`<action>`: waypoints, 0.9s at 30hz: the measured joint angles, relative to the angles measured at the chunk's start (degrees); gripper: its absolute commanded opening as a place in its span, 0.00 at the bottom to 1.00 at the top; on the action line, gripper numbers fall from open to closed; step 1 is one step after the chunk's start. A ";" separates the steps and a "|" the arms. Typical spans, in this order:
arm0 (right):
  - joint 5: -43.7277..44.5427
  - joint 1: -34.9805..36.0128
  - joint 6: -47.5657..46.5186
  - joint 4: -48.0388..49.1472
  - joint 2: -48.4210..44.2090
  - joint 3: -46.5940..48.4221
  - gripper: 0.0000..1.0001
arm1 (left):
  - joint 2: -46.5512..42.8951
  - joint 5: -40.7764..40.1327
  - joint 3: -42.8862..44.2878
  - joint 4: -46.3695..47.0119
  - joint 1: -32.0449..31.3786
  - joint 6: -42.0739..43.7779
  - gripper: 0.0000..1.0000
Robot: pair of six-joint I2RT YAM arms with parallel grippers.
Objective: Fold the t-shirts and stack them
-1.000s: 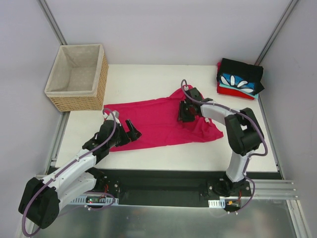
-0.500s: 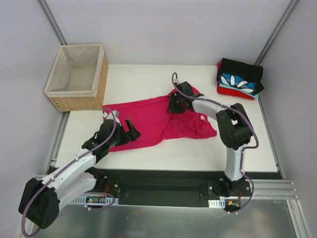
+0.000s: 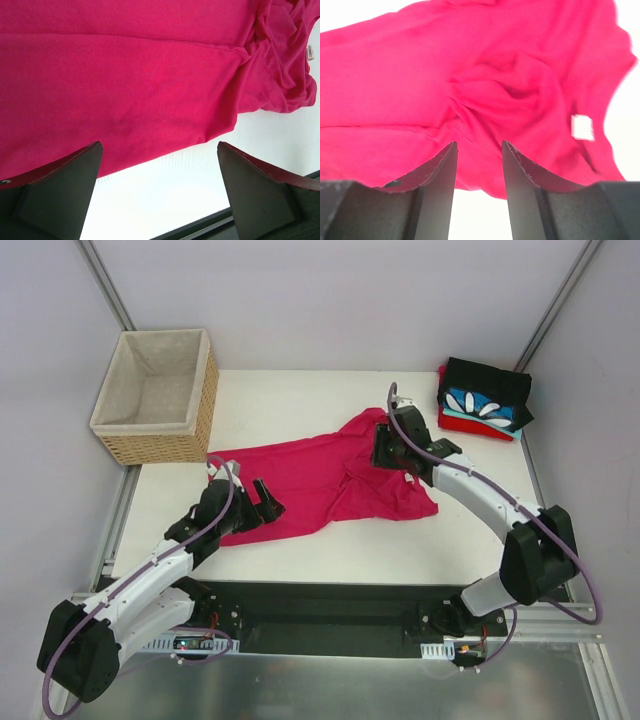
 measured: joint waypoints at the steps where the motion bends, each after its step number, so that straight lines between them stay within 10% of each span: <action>1: 1.07 -0.07 0.02 -0.70 -1.57 -0.90 0.44 | -0.13 0.00 0.00 -0.02 0.00 0.02 0.99; 19: 3.89 -5.40 2.45 -5.75 2.60 -9.60 0.39 | -8.04 -1.92 1.16 -6.43 0.00 2.82 0.99; 27: 5.49 -5.22 3.56 -8.98 0.85 -10.08 0.01 | -8.83 -3.06 1.29 -8.07 0.00 3.54 1.00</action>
